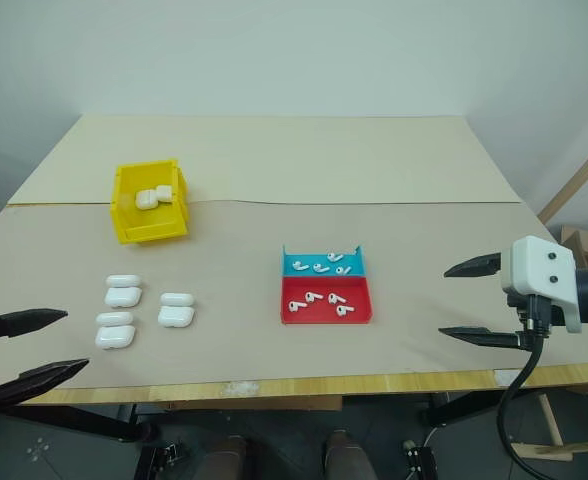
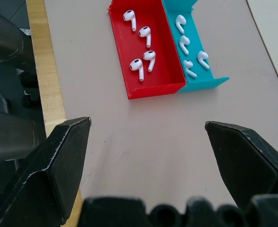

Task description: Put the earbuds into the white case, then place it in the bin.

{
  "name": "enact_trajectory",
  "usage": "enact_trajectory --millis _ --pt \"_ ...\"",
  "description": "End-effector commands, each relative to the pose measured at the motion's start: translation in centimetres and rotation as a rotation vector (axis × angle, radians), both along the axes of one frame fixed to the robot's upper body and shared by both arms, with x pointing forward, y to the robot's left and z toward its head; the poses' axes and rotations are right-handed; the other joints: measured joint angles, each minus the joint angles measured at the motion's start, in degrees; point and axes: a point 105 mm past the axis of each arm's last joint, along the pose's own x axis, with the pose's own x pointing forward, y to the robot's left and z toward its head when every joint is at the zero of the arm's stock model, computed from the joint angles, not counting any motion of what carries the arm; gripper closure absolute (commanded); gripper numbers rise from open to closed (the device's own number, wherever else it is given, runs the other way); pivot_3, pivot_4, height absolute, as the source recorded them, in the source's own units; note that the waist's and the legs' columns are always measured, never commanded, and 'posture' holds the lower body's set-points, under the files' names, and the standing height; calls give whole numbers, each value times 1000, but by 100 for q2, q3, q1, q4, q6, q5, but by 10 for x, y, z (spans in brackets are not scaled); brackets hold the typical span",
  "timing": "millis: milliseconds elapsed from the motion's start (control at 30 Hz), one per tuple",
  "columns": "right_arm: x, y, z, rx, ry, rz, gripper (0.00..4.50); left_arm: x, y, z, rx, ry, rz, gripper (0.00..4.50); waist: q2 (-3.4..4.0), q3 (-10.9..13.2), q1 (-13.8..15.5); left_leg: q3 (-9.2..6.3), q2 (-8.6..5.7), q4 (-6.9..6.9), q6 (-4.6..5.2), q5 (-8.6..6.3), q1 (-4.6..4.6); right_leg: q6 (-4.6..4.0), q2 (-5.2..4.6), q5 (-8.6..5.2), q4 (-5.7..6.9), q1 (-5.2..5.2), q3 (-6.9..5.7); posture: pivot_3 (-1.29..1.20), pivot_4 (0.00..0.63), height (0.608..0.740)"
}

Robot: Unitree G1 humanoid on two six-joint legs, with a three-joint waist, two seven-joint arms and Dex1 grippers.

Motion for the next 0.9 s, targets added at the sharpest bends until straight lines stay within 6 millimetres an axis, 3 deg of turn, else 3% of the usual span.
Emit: enact_trajectory --millis 33,200,467,700,900 --pt "-1 -1 15 -29 -66 8 11 6 2 2 31 -26 15 0 0 0 0 0 0 0 0 0 0 0 0 0 0 0 0 0 150 740" --pt "1 0 16 -28 -69 10 11 20 6 12 4 -80 117 0 0 0 2 -3 0 1 0 0 0 3 1 2 0 1 -1 0 150 740" --pt "1 2 16 -32 -56 19 11 29 9 8 29 -19 277 0 0 0 -5 -3 0 0 0 0 0 3 0 2 2 0 0 0 150 740" --pt "-8 4 15 -35 -24 29 11 18 -9 9 114 123 347 0 -4 1 2 -8 -1 0 0 0 -5 8 0 4 1 -1 -1 0 150 740" --pt "-9 9 5 -21 5 29 11 10 14 0 311 354 505 0 -8 4 -29 -8 -1 0 0 0 5 8 1 4 6 1 1 0 150 740"
